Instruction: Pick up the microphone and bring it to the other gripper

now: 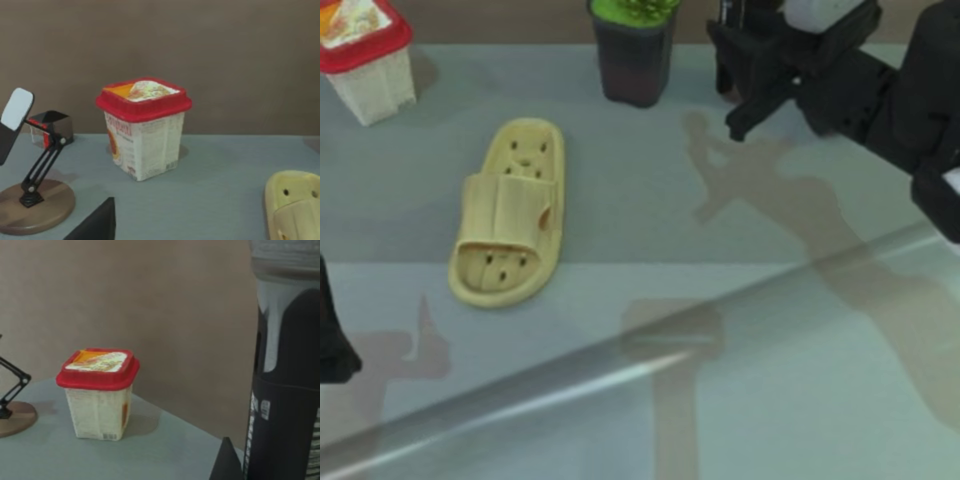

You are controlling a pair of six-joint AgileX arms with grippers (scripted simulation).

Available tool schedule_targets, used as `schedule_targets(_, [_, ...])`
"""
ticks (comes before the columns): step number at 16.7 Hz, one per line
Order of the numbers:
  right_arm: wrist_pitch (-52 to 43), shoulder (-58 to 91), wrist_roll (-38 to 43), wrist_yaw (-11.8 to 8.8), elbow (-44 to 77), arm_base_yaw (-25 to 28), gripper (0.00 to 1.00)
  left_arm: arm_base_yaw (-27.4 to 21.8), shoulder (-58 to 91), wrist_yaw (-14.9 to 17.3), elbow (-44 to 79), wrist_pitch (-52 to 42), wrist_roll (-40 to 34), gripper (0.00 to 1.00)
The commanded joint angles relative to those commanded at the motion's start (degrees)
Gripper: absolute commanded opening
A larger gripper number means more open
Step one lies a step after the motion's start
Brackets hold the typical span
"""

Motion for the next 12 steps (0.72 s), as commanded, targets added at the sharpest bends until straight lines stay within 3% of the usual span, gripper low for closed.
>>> schedule_targets(3, [-0.39, -0.66, 0.19, 0.85, -0.10, 1.02, 0.00, 0.00, 0.00, 0.00, 0.00, 0.00, 0.00, 1.00])
schedule_targets(9, [-3.47, -9.90, 0.47, 9.60, -4.48, 10.15, 0.00, 0.00, 0.00, 0.00, 0.00, 0.00, 0.00, 1.00])
schedule_targets(12, [-4.29, -12.83, 0.51, 12.20, -5.71, 13.07, 0.00, 0.00, 0.00, 0.00, 0.00, 0.00, 0.00, 1.00])
